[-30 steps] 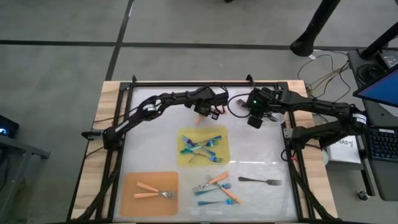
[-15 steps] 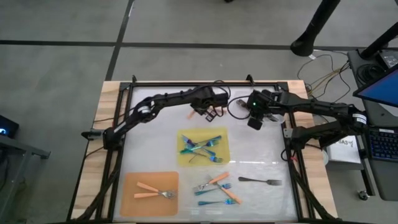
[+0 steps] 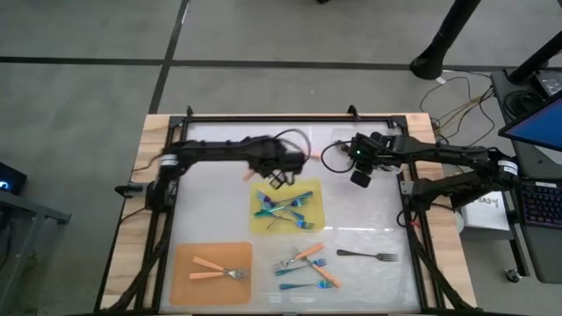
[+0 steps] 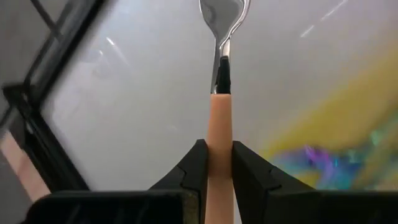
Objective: Sort silverware by color (type)
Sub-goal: Put the orange fork into the orange bin
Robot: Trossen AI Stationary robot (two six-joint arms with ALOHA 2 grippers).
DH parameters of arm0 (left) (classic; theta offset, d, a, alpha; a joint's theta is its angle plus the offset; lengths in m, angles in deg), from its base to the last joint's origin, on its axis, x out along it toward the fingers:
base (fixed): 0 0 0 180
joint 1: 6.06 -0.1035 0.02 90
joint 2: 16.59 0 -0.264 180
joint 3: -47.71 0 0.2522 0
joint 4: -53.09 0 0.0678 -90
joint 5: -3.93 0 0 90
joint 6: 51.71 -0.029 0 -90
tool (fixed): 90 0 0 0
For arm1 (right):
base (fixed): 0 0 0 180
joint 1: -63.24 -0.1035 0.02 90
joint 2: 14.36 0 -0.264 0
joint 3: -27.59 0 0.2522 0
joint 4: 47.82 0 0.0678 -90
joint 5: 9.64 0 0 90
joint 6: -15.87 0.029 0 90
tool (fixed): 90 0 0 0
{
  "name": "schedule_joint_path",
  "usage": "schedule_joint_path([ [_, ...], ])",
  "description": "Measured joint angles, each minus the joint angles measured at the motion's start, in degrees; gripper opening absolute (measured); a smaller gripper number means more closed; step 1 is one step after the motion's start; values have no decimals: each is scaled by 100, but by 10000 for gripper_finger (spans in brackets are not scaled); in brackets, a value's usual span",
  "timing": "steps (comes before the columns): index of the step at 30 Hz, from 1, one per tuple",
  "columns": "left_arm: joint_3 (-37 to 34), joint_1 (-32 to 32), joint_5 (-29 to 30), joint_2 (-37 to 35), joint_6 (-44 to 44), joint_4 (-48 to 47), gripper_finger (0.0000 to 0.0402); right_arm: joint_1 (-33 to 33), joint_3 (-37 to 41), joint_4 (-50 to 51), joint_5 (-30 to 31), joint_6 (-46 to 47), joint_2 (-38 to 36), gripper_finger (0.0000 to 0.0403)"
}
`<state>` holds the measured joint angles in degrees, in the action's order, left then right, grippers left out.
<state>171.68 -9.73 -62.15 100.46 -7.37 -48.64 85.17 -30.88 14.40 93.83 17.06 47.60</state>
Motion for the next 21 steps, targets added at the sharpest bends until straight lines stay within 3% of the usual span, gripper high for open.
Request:
schedule_joint_path([
  [4,-1340,575,-444,-1055,397,643,37,0,0,-50,0,37,-1,99],
  [12,-3252,2386,-2086,-2831,799,2669,37,0,0,-86,1,35,-1,95],
  [21,-4145,4292,-2167,-3520,2886,2953,38,-4,-2,-201,-1,88,-1,105],
])
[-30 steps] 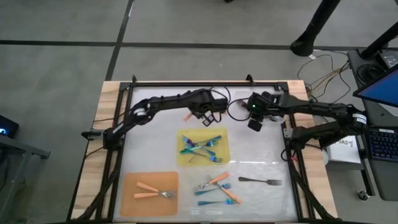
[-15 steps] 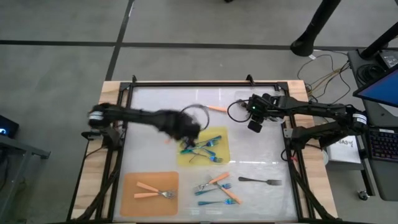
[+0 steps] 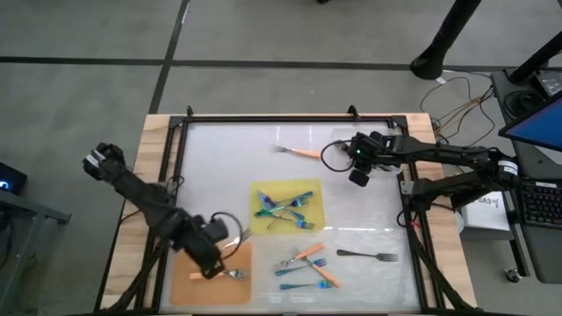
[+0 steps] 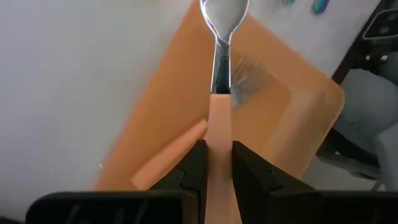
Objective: Sort silverware by color (type)
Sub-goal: Put the orange fork into the orange bin
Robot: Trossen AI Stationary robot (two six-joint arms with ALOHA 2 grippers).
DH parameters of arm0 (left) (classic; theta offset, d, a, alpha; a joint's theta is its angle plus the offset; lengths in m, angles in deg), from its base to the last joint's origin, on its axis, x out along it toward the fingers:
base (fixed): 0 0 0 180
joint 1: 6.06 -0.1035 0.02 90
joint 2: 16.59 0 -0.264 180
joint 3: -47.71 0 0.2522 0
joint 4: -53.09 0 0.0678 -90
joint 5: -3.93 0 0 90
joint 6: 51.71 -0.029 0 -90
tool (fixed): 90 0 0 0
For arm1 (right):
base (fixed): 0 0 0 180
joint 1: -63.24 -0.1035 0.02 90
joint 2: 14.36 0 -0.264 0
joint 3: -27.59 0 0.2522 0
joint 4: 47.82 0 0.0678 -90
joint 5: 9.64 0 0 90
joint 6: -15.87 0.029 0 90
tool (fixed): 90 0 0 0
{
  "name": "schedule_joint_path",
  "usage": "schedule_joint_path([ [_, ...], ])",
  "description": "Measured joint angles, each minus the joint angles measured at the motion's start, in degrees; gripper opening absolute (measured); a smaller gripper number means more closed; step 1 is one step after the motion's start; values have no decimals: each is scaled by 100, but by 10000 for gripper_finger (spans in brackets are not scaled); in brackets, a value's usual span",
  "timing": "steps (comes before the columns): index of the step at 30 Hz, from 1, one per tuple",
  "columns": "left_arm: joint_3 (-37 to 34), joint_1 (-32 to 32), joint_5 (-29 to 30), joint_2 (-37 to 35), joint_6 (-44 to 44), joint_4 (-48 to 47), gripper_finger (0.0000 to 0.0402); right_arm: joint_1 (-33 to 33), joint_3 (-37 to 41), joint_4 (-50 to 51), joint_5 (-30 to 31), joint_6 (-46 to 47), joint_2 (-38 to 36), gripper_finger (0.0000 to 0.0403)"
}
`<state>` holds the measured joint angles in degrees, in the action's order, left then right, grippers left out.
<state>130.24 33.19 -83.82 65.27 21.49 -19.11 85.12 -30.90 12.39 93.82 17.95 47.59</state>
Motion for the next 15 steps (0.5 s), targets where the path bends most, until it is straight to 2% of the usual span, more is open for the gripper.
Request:
schedule_joint_path([
  [3,-26,229,-2,-1,583,17,38,0,-4,-75,1,111,0,103],
  [9,26,261,-16,163,1272,17,56,0,-4,-93,0,225,0,98],
  [15,181,363,-913,267,1597,66,88,2,-4,-93,-1,183,0,103],
])
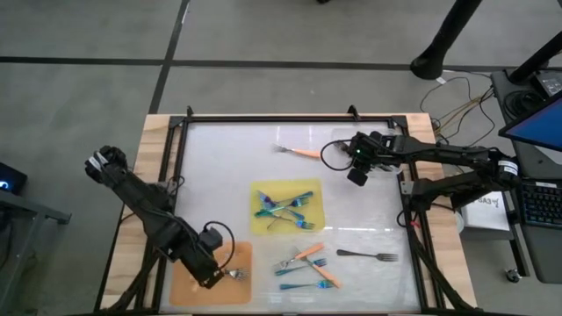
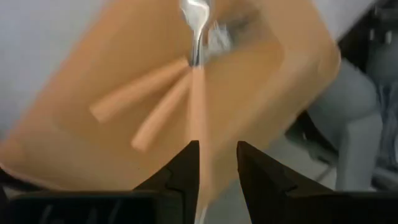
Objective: Sort silverware by color (type)
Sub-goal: Put the orange fork into the orange bin
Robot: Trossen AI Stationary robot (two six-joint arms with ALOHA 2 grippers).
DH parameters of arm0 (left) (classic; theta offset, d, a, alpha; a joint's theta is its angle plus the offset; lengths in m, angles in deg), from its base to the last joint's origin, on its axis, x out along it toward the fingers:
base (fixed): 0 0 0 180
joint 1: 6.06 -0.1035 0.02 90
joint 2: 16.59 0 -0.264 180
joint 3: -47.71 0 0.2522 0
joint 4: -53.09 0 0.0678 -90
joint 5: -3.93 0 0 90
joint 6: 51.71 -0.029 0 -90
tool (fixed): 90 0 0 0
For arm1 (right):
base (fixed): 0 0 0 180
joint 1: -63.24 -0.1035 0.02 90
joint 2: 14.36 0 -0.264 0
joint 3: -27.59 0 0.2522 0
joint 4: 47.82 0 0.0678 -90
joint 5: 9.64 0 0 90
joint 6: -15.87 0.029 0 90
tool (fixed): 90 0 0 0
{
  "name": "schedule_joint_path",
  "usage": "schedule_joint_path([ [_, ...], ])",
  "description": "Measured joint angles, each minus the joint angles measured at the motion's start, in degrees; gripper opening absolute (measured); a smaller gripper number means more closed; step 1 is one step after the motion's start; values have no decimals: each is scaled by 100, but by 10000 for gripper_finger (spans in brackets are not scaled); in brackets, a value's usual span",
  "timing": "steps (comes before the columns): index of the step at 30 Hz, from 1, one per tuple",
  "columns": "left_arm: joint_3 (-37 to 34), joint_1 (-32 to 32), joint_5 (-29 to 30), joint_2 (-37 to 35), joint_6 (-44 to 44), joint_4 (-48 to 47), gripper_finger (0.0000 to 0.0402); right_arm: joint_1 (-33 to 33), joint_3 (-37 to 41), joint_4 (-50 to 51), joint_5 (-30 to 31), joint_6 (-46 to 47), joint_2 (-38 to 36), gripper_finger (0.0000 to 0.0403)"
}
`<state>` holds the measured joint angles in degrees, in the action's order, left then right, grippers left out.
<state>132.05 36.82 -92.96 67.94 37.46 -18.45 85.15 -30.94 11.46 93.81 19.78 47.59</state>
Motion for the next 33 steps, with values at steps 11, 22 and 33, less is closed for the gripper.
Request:
schedule_joint_path([
  [11,208,-308,1487,-20,-1508,-287,103,4,0,-104,0,9,0,106],
  [22,-10,-1623,2042,-99,-4400,-403,103,3,-2,-328,-54,165,0,109],
  [33,-1247,-1889,3051,-1385,-5465,1495,103,-4,-4,-2082,-1466,140,639,109],
])
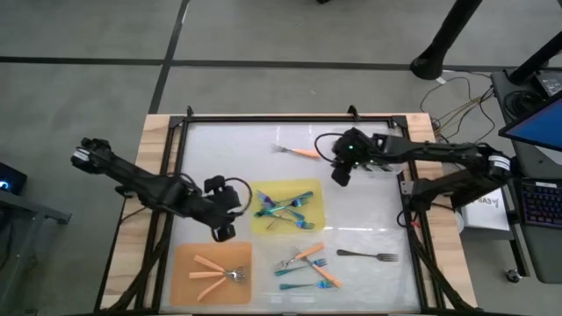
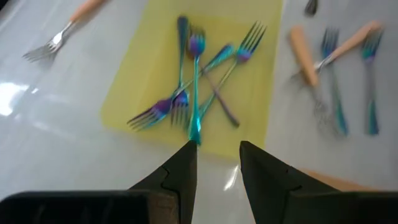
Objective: Sort silverware by color (type)
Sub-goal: Put the orange fork into the orange bin
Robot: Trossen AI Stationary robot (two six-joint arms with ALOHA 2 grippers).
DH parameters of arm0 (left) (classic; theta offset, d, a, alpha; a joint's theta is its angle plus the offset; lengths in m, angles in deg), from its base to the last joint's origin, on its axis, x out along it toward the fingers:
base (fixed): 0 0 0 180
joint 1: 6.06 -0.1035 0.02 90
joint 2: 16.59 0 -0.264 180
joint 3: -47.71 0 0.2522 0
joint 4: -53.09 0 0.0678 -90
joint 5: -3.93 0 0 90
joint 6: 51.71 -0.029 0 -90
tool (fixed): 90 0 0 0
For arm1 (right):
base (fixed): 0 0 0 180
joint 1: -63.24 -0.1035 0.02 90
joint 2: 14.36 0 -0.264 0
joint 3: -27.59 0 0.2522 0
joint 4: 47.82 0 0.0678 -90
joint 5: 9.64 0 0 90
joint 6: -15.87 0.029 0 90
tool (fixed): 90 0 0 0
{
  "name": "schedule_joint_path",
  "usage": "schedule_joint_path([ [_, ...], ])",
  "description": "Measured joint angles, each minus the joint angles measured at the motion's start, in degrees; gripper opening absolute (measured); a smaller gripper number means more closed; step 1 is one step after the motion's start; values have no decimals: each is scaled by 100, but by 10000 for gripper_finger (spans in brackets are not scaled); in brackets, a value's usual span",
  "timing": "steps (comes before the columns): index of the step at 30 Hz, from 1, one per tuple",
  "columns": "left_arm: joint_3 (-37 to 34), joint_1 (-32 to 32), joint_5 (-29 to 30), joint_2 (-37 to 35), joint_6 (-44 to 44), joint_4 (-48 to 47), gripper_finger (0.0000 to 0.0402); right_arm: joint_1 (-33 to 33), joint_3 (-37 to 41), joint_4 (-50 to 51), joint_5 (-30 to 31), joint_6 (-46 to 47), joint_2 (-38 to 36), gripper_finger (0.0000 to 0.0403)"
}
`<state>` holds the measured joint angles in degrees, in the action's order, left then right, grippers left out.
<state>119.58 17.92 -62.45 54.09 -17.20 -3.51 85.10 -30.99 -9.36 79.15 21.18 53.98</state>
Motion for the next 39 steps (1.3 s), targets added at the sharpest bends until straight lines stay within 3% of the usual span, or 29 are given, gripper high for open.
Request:
schedule_joint_path([
  [6,-1062,-13,308,-673,-233,1330,103,0,-330,-337,-76,-383,815,109],
  [14,-1820,-22,713,-1011,-717,2413,103,0,-1317,-268,-75,-962,1790,109],
  [21,-1893,-22,726,-986,-758,2390,103,16,-2325,89,-72,-1420,2743,114],
  [28,-1893,-20,717,-993,-825,2073,103,111,-3193,355,-31,-1537,3615,147],
  [39,-1893,-20,693,-993,-768,1805,103,485,-3818,560,-29,-1602,4474,164],
])
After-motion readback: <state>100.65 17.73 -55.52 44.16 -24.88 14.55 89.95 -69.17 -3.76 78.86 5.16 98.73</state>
